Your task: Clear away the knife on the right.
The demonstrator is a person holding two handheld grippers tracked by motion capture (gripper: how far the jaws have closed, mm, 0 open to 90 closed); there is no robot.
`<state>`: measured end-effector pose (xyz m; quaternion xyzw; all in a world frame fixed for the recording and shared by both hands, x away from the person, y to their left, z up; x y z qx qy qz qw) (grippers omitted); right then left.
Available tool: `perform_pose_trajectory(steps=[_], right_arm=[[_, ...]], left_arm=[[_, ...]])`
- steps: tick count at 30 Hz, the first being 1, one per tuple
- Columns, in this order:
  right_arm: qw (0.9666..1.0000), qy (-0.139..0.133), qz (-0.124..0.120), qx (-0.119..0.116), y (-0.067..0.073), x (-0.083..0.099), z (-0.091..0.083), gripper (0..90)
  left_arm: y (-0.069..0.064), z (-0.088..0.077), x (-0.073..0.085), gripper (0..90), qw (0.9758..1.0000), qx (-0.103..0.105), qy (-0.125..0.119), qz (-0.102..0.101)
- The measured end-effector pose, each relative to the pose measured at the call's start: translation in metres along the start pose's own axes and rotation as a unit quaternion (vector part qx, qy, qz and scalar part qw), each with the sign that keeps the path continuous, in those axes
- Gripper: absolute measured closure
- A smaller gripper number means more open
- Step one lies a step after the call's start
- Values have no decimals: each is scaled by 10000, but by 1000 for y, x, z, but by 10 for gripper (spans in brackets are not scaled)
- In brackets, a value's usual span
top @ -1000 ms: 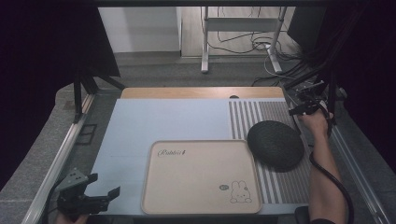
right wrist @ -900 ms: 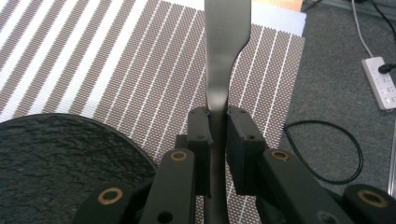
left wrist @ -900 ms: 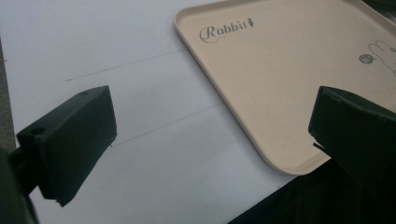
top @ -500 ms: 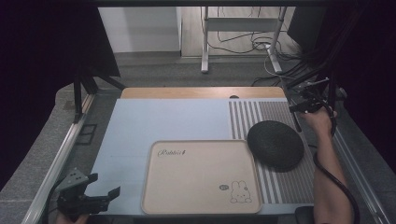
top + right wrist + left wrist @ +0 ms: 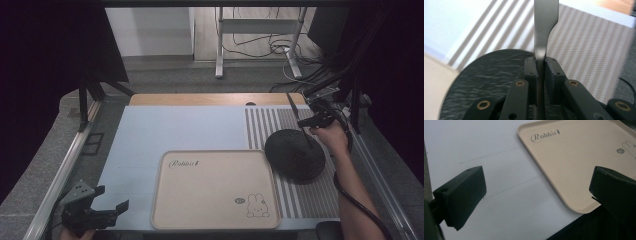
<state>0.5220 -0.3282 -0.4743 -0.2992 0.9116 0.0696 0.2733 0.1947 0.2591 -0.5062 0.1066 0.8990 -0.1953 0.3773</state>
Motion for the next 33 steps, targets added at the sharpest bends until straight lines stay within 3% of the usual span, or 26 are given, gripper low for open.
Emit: perform_pose_trajectory(steps=[8, 17, 25, 28, 29, 33], right_arm=[[9989, 62, -349, -315, 51, 1, 2, 806], [9944, 173, -800, -663, 108, 10, -1, 806], [9867, 339, -1253, -978, 163, 24, -2, 806], [9818, 467, -1448, -1140, 189, 33, -2, 806], [9818, 467, -1448, -1140, 189, 33, -2, 806], [9773, 602, -1580, -1280, 211, 42, -1, 806]], left_arm=[[0, 0, 0, 9, 10000, -4, -3, 11], [0, 0, 0, 9, 10000, -14, -1, 27], [0, 0, 0, 9, 10000, -21, -5, 33], [0, 0, 0, 9, 10000, -24, -6, 32], [0, 0, 0, 9, 10000, -24, -6, 31], [0, 0, 0, 9, 10000, -25, -7, 35]])
Point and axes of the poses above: each handheld gripper's, and its own axes: z roughly forward along the jaws, x roughly out of its underside, y roughly to its left, the point moved 6 cm from there along z, roughly forward along the jaws, and after that the axes turned 7 degrees about -z, right-handed, at the moved point
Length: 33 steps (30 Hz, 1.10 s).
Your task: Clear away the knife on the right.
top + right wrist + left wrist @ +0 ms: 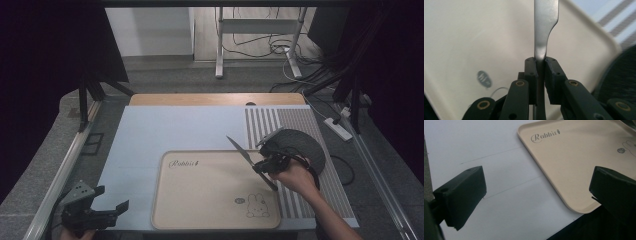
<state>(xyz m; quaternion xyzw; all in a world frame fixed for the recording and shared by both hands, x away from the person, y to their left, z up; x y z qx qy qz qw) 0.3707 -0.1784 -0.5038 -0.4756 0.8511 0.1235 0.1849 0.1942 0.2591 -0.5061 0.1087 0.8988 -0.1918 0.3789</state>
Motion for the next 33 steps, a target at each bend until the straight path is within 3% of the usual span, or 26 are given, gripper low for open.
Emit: perform_pose_trajectory(steps=[6, 14, 18, 20, 22, 25, 27, 30, 33], right_arm=[[9995, 199, -128, -190, 23, 0, 12, 805], [9978, 614, -173, -203, 34, 5, 38, 804], [9953, 915, -273, -158, 40, 12, 53, 794], [9951, 914, -328, -183, 41, 12, 52, 774], [9962, 763, -256, -344, 40, 9, 51, 665], [9966, 595, -514, -242, 40, 1, 47, 646], [9954, 411, -794, -344, 46, -7, 45, 734], [9900, 184, -1319, -464, 59, -22, 47, 896], [9878, 270, -1412, -592, 69, -34, 60, 898]], left_arm=[[0, 0, 0, 10, 10000, -2, -3, 10], [0, 0, 0, 10, 10000, 0, 7, 22], [-1, 0, 0, 10, 10000, 1, 11, 30], [-1, 0, 0, 10, 10000, -4, 15, 31], [0, 0, 0, 10, 10000, -1, 17, 27], [0, 1, 0, 10, 10000, -2, 26, 26], [0, 1, 0, 10, 10000, -1, 31, 26], [-1, 1, 0, 10, 10000, -13, 41, 50], [-1, 1, 0, 11, 9999, -26, 60, 86]])
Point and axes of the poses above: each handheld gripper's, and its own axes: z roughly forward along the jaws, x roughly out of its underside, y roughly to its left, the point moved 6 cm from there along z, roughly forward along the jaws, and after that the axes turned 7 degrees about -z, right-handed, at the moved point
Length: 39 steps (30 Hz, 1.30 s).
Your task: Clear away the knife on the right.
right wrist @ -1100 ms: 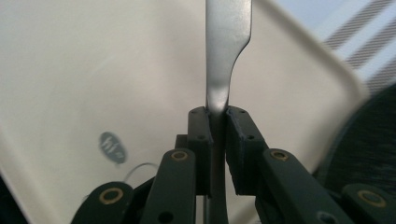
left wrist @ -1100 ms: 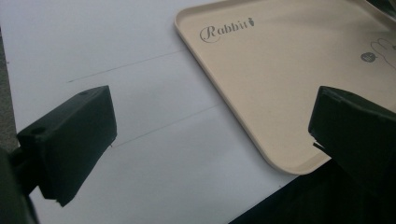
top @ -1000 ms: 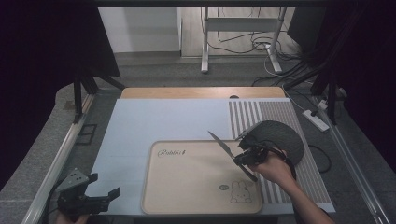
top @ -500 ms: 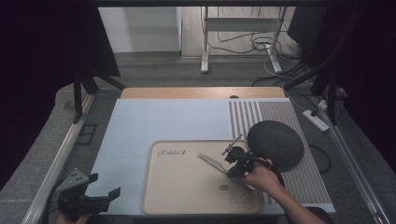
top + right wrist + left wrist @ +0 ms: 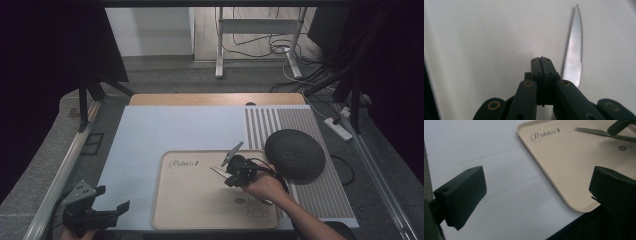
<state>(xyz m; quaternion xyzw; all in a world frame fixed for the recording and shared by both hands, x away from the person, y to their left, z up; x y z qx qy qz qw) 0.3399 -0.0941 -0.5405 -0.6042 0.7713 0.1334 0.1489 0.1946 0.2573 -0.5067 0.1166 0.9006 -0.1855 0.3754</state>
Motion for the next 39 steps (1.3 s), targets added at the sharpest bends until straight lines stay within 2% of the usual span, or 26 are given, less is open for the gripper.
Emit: perform_pose_trajectory(steps=[5, 6, 7, 9, 12, 16, 23, 29, 32, 39], right_arm=[[9997, 155, 24, 167, -7, -3, 22, 898], [9998, 93, 66, 144, -9, -2, 24, 898], [9998, 43, 154, 89, -11, -1, 23, 898], [9995, 98, 147, 257, -16, 2, 21, 898], [9991, 93, 247, 337, -23, 7, 18, 898], [9979, 167, 350, 520, -30, 15, 14, 899], [9957, 190, 606, 678, -41, 30, 6, 899], [9941, 209, 793, 715, -45, 45, -1, 899], [9937, 129, 945, 590, -47, 52, -4, 899], [9930, 150, 1018, 573, -46, 60, -9, 900]], left_arm=[[-2, 1, 1, 14, 9999, -45, 82, 89], [-2, 2, 1, 14, 9999, -62, 100, 117], [-3, 2, 1, 15, 9998, -82, 124, 148], [-4, 3, 1, 16, 9996, -117, 163, 208], [-5, 4, 1, 17, 9992, -150, 210, 295], [-5, 4, 1, 18, 9992, -166, 206, 292], [-5, 4, 1, 20, 9992, -170, 204, 305], [-5, 4, 1, 20, 9991, -176, 203, 323], [-5, 4, 1, 20, 9991, -175, 206, 318], [-5, 4, 1, 21, 9992, -172, 199, 311]])
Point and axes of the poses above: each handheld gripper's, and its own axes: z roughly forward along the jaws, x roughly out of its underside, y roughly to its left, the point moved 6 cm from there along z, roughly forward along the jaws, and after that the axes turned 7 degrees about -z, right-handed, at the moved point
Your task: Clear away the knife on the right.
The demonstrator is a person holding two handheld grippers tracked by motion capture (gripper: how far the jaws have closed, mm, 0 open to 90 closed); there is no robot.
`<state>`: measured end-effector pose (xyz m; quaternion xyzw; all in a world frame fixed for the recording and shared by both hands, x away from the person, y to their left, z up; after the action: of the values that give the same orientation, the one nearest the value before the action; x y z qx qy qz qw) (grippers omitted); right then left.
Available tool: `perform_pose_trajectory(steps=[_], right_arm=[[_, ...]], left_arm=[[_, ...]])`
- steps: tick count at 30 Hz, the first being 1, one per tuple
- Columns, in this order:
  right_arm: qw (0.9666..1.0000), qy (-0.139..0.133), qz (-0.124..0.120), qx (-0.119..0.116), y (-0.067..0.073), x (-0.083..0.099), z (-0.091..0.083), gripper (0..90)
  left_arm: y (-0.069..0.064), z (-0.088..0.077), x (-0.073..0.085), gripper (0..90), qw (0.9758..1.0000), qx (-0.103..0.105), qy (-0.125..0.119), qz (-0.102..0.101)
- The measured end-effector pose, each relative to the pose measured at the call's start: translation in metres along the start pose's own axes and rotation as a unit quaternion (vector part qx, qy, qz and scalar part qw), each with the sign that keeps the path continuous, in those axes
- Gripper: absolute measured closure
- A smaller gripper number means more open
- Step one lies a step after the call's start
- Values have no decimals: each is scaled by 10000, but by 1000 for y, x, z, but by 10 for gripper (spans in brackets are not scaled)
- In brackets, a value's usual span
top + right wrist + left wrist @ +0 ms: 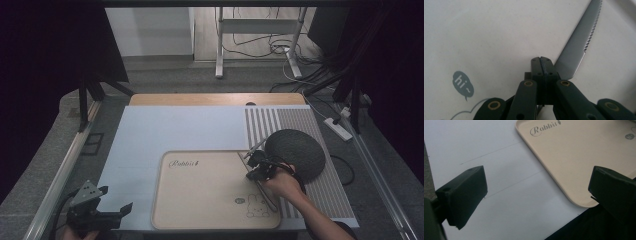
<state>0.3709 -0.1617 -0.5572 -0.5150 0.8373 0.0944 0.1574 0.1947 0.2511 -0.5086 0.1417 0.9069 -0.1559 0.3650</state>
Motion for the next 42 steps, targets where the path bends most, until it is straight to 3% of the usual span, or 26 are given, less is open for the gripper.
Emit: perform_pose_trajectory(steps=[25, 32, 35, 42], right_arm=[[9990, 211, 378, 133, -14, 31, -15, 899], [9990, 262, 346, 132, -13, 30, -15, 897], [9994, 73, 348, 33, -12, 26, -17, 873], [9993, -303, 181, 98, -7, 15, -26, 750]], left_arm=[[1, 0, 0, 21, 9999, 60, -34, -104], [1, 0, -1, 22, 9999, 75, -35, -112], [2, 0, -1, 22, 9999, 87, -40, -127], [3, -1, -1, 21, 9998, 121, -40, -154]])
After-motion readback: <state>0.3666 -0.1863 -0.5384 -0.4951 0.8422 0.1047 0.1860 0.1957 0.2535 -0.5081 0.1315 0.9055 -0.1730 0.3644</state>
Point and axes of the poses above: each handheld gripper's, and its own axes: z roughly forward along the jaws, x roughly out of its underside, y roughly to its left, the point moved 6 cm from there along z, roughly forward along the jaws, and after that the axes turned 7 degrees about -z, right-handed, at the moved point
